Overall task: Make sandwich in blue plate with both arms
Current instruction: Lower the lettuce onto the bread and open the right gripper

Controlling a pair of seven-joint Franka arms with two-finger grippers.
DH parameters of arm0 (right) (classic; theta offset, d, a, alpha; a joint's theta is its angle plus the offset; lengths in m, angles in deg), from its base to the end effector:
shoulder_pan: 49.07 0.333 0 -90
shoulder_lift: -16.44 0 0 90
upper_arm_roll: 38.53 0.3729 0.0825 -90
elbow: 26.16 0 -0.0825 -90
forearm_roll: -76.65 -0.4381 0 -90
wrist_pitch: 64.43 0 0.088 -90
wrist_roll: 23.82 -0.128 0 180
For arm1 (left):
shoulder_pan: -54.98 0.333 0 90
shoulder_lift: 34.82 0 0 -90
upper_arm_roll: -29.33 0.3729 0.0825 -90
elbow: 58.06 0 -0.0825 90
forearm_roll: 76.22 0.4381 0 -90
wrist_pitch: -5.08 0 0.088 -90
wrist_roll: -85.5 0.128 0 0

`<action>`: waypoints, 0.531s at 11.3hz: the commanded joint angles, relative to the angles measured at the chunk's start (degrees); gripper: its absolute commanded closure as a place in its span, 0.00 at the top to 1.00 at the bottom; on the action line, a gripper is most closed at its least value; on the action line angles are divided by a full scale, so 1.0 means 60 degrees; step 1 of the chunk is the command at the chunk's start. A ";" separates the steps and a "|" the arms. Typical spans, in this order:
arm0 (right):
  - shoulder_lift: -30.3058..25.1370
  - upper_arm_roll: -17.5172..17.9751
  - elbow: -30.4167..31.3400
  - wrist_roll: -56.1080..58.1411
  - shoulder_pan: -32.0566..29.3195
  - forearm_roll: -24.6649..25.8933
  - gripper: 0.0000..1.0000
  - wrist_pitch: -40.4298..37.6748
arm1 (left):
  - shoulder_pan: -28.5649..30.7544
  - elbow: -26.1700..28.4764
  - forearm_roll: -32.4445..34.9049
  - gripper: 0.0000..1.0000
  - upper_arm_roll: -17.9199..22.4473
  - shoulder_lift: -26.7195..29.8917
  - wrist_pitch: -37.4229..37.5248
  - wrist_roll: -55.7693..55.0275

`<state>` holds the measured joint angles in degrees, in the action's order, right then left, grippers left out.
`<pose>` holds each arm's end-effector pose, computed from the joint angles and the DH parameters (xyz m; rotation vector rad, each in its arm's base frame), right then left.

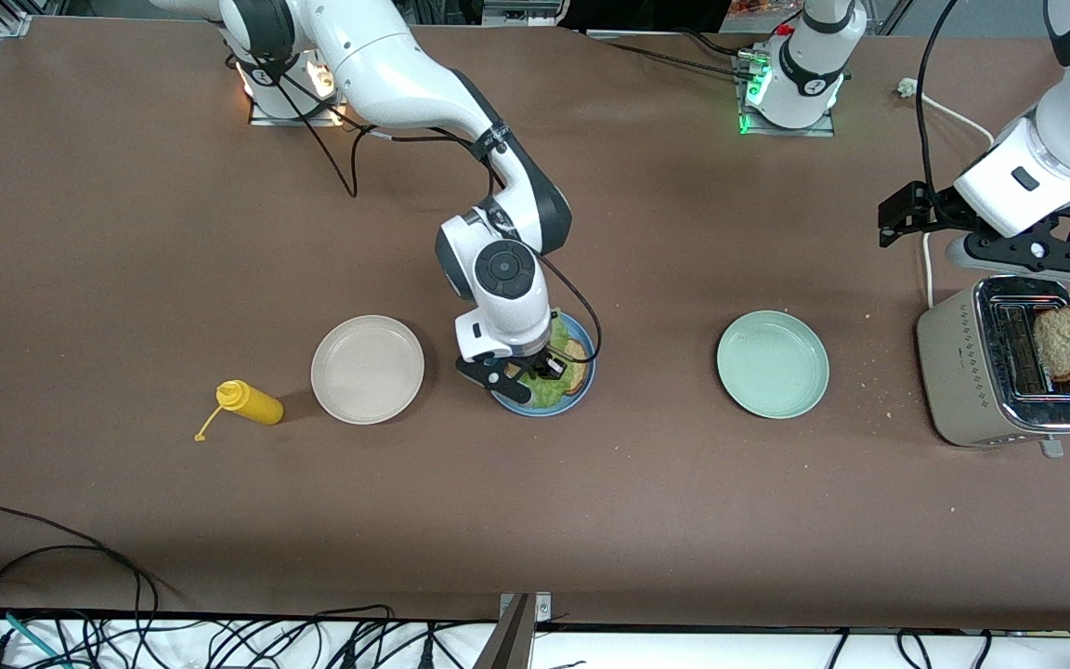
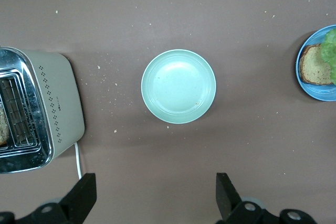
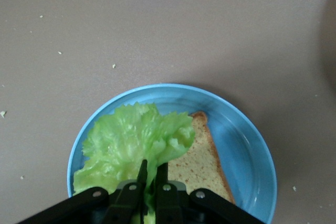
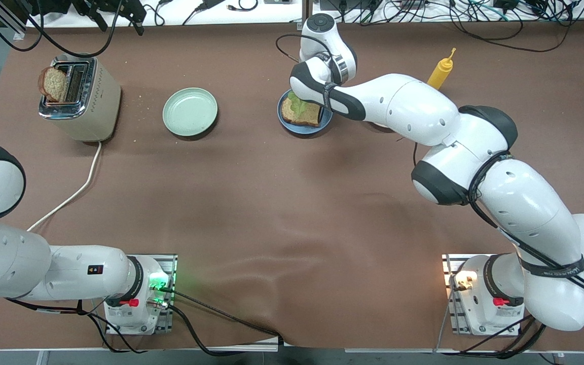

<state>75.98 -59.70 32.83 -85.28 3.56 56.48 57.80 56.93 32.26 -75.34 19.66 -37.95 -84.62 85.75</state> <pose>0.6752 0.5789 0.2218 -2.9543 0.7604 -0.1250 0.6192 -0.0791 0.6238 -3.1220 0.2182 0.1004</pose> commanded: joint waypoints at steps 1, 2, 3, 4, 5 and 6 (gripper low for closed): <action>0.0272 -0.0177 -0.0457 -0.0027 0.0090 -0.0213 0.40 -0.0053 | 0.0026 0.0107 -0.0220 1.00 0.0030 0.0170 0.0054 0.0046; 0.0271 -0.0177 -0.0457 -0.0099 0.0090 -0.0185 0.92 -0.0054 | 0.0026 0.0107 -0.0220 1.00 0.0030 0.0170 0.0054 0.0046; 0.0271 -0.0177 -0.0457 -0.0114 0.0105 -0.0068 1.00 -0.0054 | 0.0026 0.0107 -0.0220 1.00 0.0030 0.0170 0.0054 0.0046; 0.0271 -0.0191 -0.0442 -0.0114 0.0163 0.0020 1.00 -0.0054 | 0.0026 0.0107 -0.0220 1.00 0.0030 0.0170 0.0054 0.0046; 0.0271 -0.0235 -0.0442 -0.0056 0.0163 0.0021 1.00 -0.0068 | 0.0026 0.0107 -0.0220 1.00 0.0030 0.0170 0.0054 0.0046; 0.0242 -0.0235 -0.0442 0.0032 0.0163 0.0021 1.00 -0.0097 | 0.0026 0.0107 -0.0220 1.00 0.0030 0.0170 0.0054 0.0046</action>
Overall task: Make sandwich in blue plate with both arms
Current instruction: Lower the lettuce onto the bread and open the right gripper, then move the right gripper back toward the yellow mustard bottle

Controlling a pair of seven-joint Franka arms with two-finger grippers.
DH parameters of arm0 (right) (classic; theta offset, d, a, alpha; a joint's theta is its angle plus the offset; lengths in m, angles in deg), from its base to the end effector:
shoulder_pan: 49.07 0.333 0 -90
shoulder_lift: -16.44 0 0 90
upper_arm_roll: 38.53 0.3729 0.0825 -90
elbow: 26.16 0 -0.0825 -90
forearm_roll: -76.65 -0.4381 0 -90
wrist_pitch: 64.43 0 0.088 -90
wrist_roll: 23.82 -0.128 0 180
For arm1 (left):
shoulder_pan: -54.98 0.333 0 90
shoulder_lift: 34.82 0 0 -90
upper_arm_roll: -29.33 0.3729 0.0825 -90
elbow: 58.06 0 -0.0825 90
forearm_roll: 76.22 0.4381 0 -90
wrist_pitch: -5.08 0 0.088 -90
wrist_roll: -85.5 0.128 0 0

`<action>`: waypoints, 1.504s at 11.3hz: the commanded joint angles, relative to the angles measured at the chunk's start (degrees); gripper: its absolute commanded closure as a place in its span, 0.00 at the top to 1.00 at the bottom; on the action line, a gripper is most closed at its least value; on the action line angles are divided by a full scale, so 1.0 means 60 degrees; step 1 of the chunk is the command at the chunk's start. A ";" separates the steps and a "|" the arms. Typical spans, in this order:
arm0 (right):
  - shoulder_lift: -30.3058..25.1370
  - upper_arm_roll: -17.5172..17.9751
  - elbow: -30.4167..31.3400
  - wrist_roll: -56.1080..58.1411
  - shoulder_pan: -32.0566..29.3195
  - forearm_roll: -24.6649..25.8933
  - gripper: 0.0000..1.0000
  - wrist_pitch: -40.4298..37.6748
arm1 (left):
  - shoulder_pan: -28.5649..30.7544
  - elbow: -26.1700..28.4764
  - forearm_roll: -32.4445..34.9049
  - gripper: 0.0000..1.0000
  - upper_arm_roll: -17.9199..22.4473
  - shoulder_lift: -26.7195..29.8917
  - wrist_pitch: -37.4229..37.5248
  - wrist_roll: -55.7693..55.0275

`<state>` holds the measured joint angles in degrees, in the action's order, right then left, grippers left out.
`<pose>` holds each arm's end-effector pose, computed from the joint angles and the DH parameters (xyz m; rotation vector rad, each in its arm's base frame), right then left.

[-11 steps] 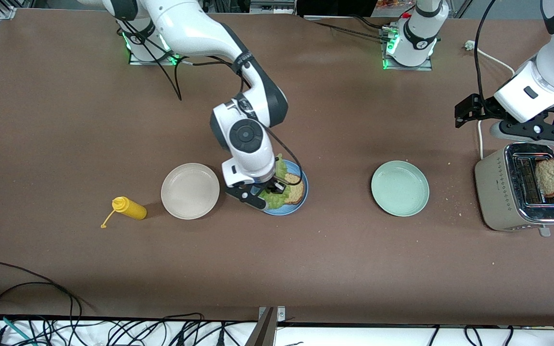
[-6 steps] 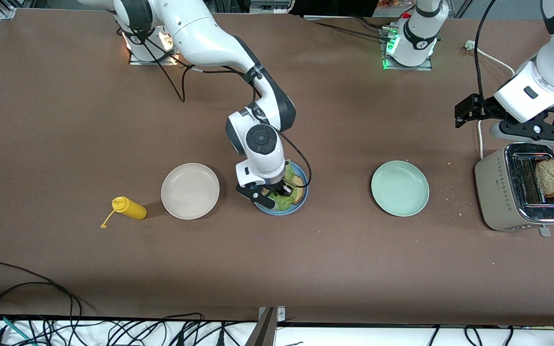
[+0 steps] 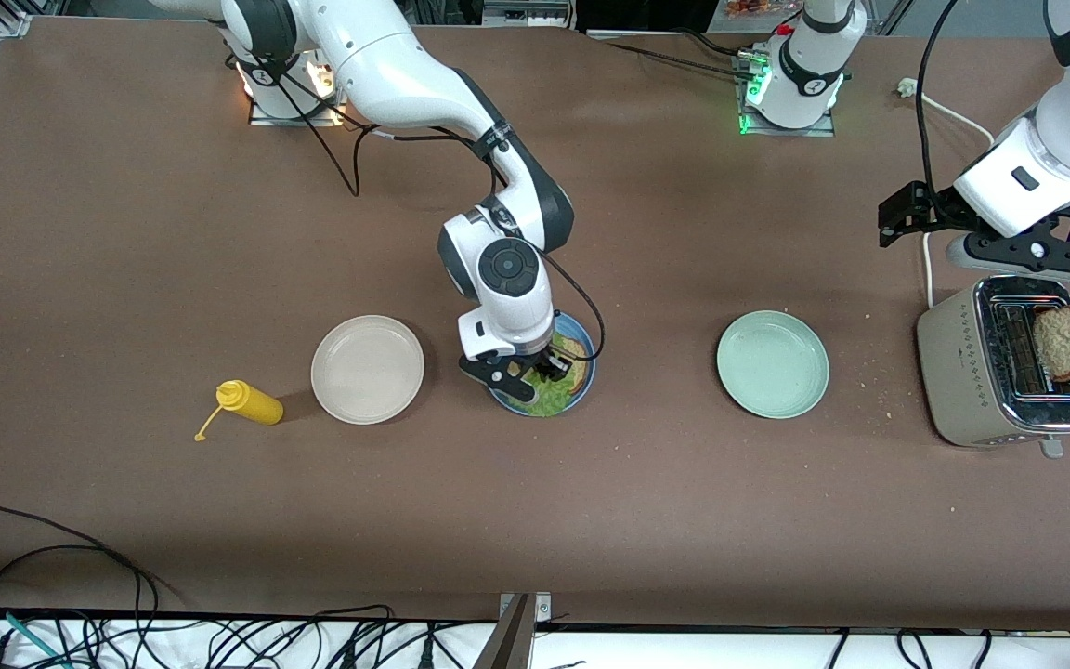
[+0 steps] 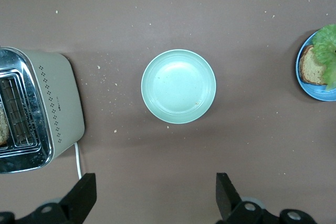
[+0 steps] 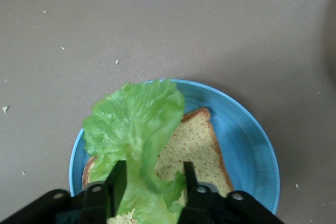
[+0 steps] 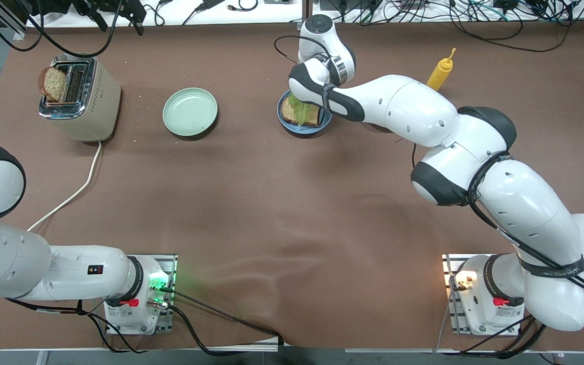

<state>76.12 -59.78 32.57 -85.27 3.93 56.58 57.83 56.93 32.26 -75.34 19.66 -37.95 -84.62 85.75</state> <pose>0.6722 0.5837 0.2223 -2.9567 0.7480 -0.1307 0.6192 -0.0791 0.6238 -3.1220 0.2182 0.1004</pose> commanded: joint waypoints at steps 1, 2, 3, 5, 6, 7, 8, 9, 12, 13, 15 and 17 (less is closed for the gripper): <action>0.0205 -0.0222 -0.0370 0.0104 0.0074 0.0034 1.00 -0.0132 | 0.0026 0.0122 -0.0220 1.00 0.0030 0.0170 0.0054 0.0046; 0.0118 -0.0208 -0.0297 0.0395 0.0015 0.0019 1.00 -0.0161 | 0.0040 0.0122 -0.0220 1.00 0.0030 0.0185 0.0068 0.0032; -0.0187 -0.0149 0.0023 0.0717 -0.0116 0.0005 1.00 -0.0161 | 0.0026 0.0137 -0.0220 1.00 0.0030 0.0170 0.0069 0.0002; -0.1035 -0.0149 0.0973 0.1551 -0.0176 -0.0068 1.00 -0.0161 | 0.0040 0.0151 -0.0205 1.00 0.0030 0.0170 0.0345 0.0002; -0.1548 -0.0149 0.1558 0.1990 -0.0263 -0.0054 1.00 -0.0161 | 0.0040 0.0151 -0.0133 1.00 0.0030 0.0170 0.0535 -0.0012; -0.2075 -0.0149 0.2144 0.2604 -0.0409 -0.0039 1.00 -0.0176 | 0.0040 0.0151 -0.0103 1.00 0.0044 0.0170 0.0581 -0.0012; -0.2573 -0.0120 0.2614 0.3422 -0.0671 -0.0039 1.00 -0.0321 | 0.0055 0.0151 -0.0088 1.00 0.0045 0.0170 0.0581 -0.0012; -0.2897 -0.0105 0.2822 0.4155 -0.0949 -0.0039 1.00 -0.0583 | 0.0084 0.0151 -0.0102 1.00 0.0045 0.0170 0.0581 -0.0012; -0.3717 0.0273 0.3494 0.6102 -0.1696 0.0048 1.00 -0.1127 | 0.0172 0.0181 -0.0088 1.00 0.0045 0.0039 0.0668 0.0236; -0.4156 0.0798 0.3962 0.6966 -0.2279 0.0078 1.00 -0.1128 | 0.0187 0.0166 -0.0073 1.00 0.0045 0.0024 0.0698 0.0164; -0.4772 0.1707 0.4404 0.9115 -0.3567 0.0981 1.00 -0.1230 | 0.0492 0.0137 -0.0044 1.00 0.0059 -0.0180 0.0684 0.0192; -0.5169 0.1902 0.4610 1.1375 -0.4318 0.1206 1.00 -0.1813 | 0.0787 0.0137 -0.0059 1.00 0.0045 -0.0255 0.0684 0.0237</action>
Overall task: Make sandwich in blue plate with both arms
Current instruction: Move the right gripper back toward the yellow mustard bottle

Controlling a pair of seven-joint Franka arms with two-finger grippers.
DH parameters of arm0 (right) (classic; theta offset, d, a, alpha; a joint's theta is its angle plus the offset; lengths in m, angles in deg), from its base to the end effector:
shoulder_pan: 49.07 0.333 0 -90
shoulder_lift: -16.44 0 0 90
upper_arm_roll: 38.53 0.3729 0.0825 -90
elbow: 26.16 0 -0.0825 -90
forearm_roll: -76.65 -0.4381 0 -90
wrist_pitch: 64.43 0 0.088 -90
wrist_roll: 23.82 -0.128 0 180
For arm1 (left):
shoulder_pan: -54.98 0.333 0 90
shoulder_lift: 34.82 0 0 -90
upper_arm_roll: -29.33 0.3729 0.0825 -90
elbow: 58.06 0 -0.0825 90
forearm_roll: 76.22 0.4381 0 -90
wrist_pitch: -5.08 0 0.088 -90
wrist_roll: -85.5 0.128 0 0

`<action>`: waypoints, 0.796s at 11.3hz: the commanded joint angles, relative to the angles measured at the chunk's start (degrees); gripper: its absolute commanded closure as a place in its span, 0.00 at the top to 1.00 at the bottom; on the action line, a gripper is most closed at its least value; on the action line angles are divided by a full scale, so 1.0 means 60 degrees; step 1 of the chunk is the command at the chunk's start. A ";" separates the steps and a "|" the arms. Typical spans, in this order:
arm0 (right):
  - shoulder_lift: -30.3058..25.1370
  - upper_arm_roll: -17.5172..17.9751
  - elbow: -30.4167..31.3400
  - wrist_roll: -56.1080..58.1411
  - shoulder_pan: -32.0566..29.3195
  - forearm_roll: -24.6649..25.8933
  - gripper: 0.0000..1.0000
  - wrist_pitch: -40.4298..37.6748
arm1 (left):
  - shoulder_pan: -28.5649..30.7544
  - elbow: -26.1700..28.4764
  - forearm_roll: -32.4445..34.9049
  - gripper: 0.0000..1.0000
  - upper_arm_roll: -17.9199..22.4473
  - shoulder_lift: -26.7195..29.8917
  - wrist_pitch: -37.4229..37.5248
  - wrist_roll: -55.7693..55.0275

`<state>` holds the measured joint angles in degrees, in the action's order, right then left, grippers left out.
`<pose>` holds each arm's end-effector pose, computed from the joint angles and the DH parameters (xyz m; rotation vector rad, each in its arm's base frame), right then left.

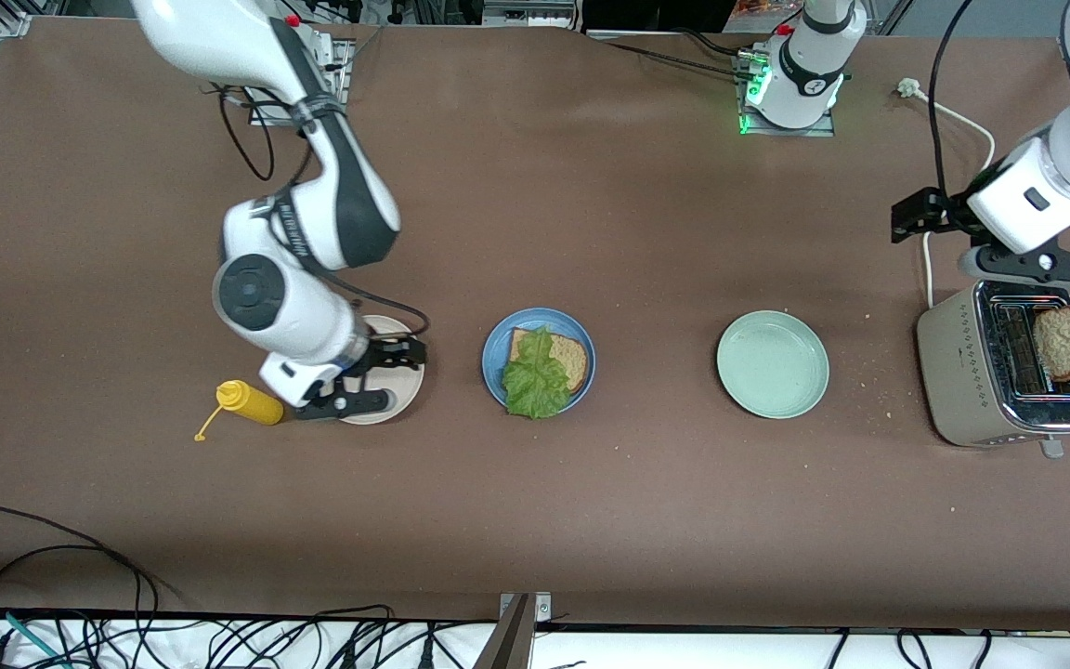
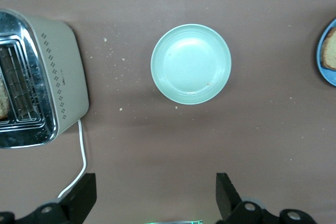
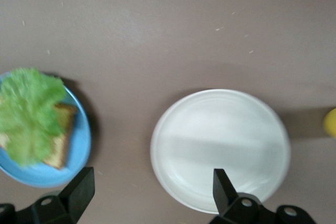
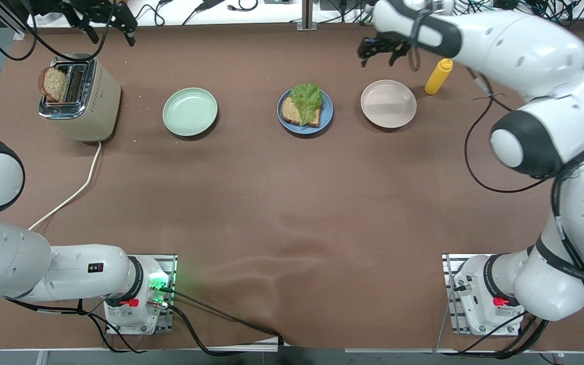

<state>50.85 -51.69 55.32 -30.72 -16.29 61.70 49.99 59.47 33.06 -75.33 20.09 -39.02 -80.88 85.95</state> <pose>0.7285 0.3180 0.3561 -3.0295 -0.2294 0.0498 0.6175 -0.0458 0.6003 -3.1182 0.1427 0.2536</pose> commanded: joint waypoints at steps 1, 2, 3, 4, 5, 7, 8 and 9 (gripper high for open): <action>-0.1090 0.0698 0.0818 0.2959 -0.1357 0.0353 1.00 -0.0857 | 0.0336 -0.0011 -0.0060 1.00 -0.0042 -0.0075 0.0061 0.0190; -0.1222 0.1019 0.0833 0.3474 -0.1869 0.0367 1.00 -0.1092 | 0.0306 -0.0011 -0.0060 1.00 -0.0057 -0.0075 0.0061 0.0132; -0.1295 0.1312 0.0833 0.4131 -0.2353 0.0382 1.00 -0.1312 | 0.0292 -0.0011 -0.0060 1.00 -0.0057 -0.0075 0.0061 0.0131; -0.1354 0.1518 0.0833 0.5051 -0.2880 0.0396 1.00 -0.1430 | 0.0321 -0.0011 -0.0060 1.00 -0.0057 -0.0075 0.0032 0.0145; -0.1369 0.1651 0.0819 0.6076 -0.3393 0.0382 1.00 -0.1649 | 0.0350 -0.0026 -0.0060 1.00 -0.0071 -0.0075 0.0002 0.0233; -0.1370 0.1798 0.0760 0.8112 -0.4403 0.0382 1.00 -0.2016 | 0.0335 -0.0026 -0.0060 1.00 -0.0071 -0.0075 -0.0013 0.0219; -0.1326 0.1799 0.0731 0.9065 -0.4786 0.0353 1.00 -0.2076 | 0.0292 -0.0026 -0.0046 1.00 -0.0071 -0.0075 0.0002 0.0132; -0.1296 0.1784 0.0716 0.9814 -0.5094 0.0295 1.00 -0.2105 | 0.0263 -0.0026 -0.0046 1.00 -0.0086 -0.0075 0.0031 0.0174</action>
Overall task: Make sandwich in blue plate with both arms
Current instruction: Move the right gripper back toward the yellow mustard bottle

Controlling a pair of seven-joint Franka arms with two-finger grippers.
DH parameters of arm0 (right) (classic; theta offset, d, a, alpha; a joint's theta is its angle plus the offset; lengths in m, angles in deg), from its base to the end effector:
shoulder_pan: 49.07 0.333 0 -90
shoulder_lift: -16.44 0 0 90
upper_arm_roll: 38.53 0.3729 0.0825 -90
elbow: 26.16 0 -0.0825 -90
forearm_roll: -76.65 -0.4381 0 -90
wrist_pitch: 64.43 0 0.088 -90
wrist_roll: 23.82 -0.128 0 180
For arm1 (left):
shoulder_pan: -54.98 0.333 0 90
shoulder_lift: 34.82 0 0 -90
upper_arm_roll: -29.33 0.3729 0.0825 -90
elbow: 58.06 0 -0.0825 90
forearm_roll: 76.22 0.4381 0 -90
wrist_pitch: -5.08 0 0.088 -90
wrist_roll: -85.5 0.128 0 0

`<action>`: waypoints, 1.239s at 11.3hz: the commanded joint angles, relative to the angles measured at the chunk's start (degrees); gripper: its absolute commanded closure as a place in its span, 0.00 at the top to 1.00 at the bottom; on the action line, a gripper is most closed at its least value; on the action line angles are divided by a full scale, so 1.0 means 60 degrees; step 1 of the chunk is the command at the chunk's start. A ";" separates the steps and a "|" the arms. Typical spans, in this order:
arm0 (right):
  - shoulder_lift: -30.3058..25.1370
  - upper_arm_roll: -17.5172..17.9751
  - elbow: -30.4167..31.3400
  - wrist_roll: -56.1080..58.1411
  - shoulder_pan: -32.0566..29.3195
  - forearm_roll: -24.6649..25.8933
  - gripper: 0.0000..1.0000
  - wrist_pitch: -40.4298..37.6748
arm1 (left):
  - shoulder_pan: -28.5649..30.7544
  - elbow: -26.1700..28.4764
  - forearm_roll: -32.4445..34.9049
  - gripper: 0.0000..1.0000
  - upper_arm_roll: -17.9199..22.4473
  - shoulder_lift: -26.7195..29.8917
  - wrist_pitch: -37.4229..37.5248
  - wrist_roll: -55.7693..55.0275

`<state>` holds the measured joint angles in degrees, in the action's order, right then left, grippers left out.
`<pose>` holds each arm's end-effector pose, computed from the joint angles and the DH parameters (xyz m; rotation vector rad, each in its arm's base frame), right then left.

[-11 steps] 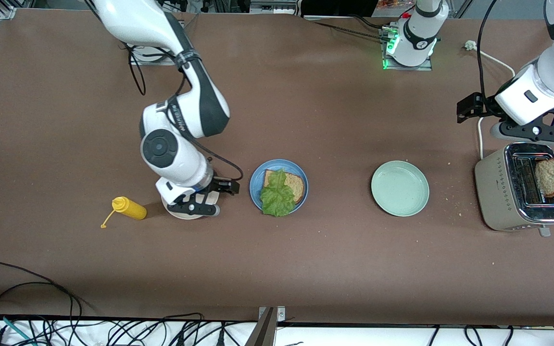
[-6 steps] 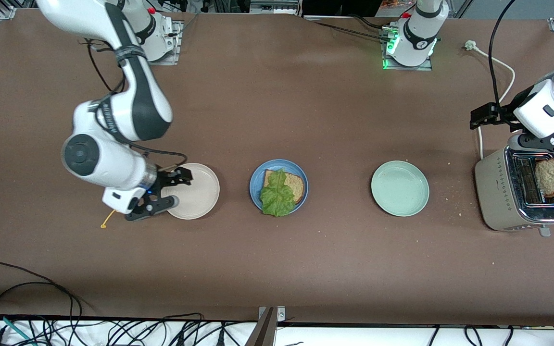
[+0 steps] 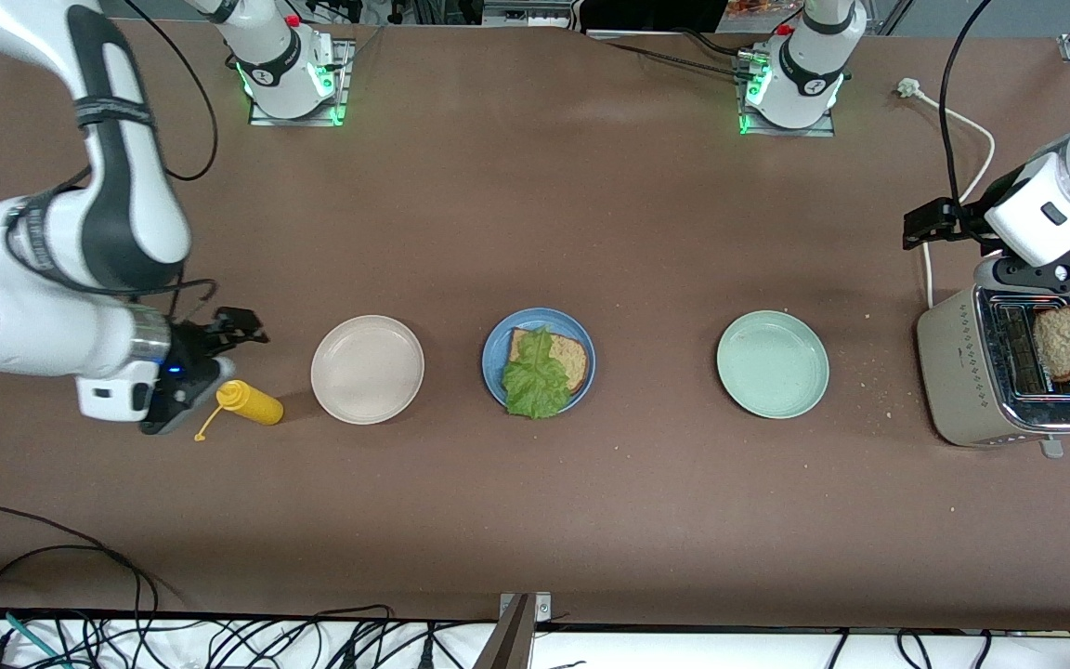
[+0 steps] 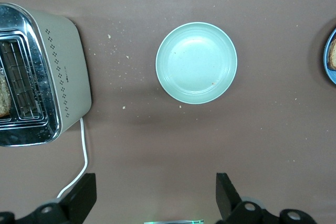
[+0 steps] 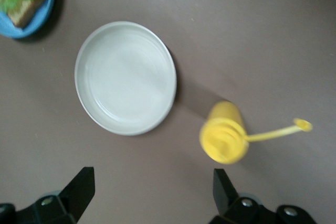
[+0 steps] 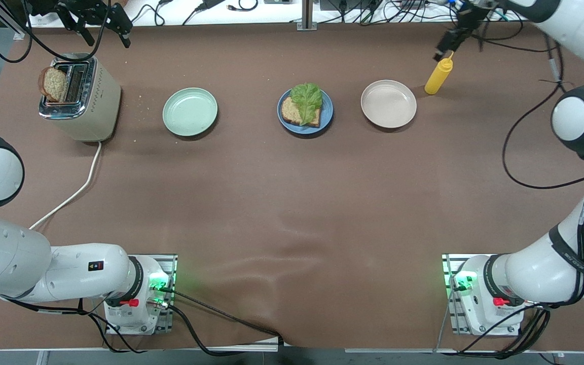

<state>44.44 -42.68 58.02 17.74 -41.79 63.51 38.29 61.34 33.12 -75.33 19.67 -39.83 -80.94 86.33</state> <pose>0.7483 0.0735 0.3963 -2.7259 -1.0208 0.1360 0.6222 -0.0296 0.5913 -3.1227 0.1141 0.2760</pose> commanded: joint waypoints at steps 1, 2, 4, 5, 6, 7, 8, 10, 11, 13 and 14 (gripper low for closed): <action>-0.0199 0.0181 0.0209 0.2471 -0.1007 -0.0052 1.00 -0.0446 | -0.0064 -0.0036 -0.0031 1.00 -0.0045 0.0058 0.0056 0.0097; -0.0025 0.0093 0.0034 0.3305 -0.1313 -0.0212 1.00 -0.0811 | -0.0064 -0.0036 -0.0031 1.00 -0.0045 0.0058 0.0056 0.0097; 0.0239 -0.0170 -0.0114 0.4931 -0.1740 -0.0986 1.00 -0.0903 | -0.0064 -0.0036 -0.0046 1.00 -0.0031 0.0058 0.0056 0.0068; 0.0501 -0.0317 -0.0143 0.5650 -0.1900 -0.1164 1.00 -0.0903 | -0.0064 -0.0050 -0.0046 1.00 -0.0031 0.0058 0.0056 0.0053; 0.0881 -0.0318 -0.0303 0.6367 -0.2236 -0.1499 1.00 -0.0917 | -0.0064 -0.0051 -0.0046 1.00 -0.0031 0.0058 0.0056 0.0067; 0.1218 -0.0304 -0.0551 0.7419 -0.2529 -0.1923 1.00 -0.0917 | -0.0064 -0.0051 -0.0046 1.00 -0.0031 0.0058 0.0041 0.0082; 0.1468 -0.0318 -0.0568 0.8386 -0.2706 -0.2348 1.00 -0.0917 | -0.0064 -0.0080 -0.0046 1.00 -0.0016 0.0058 0.0056 0.0097; 0.2083 -0.0420 -0.0583 0.9504 -0.2927 -0.3095 1.00 -0.0917 | -0.0079 -0.0153 -0.0046 1.00 -0.0016 0.0044 0.0056 0.0097; 0.2347 -0.0450 -0.0583 1.0089 -0.2956 -0.3650 1.00 -0.0917 | -0.0079 -0.0153 -0.0046 1.00 -0.0016 0.0044 0.0056 0.0097; 0.2801 -0.0494 -0.0568 1.1450 -0.3117 -0.4589 1.00 -0.0917 | -0.0079 -0.0153 -0.0046 1.00 -0.0016 0.0044 0.0056 0.0097; 0.3050 -0.0494 -0.0568 1.1922 -0.3147 -0.4985 1.00 -0.0917 | -0.0079 -0.0153 -0.0046 1.00 -0.0016 0.0044 0.0056 0.0097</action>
<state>58.93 -45.59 56.87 81.77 -59.64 39.20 33.92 60.95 32.91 -75.33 19.43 -39.75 -80.94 86.32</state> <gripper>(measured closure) 0.000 0.000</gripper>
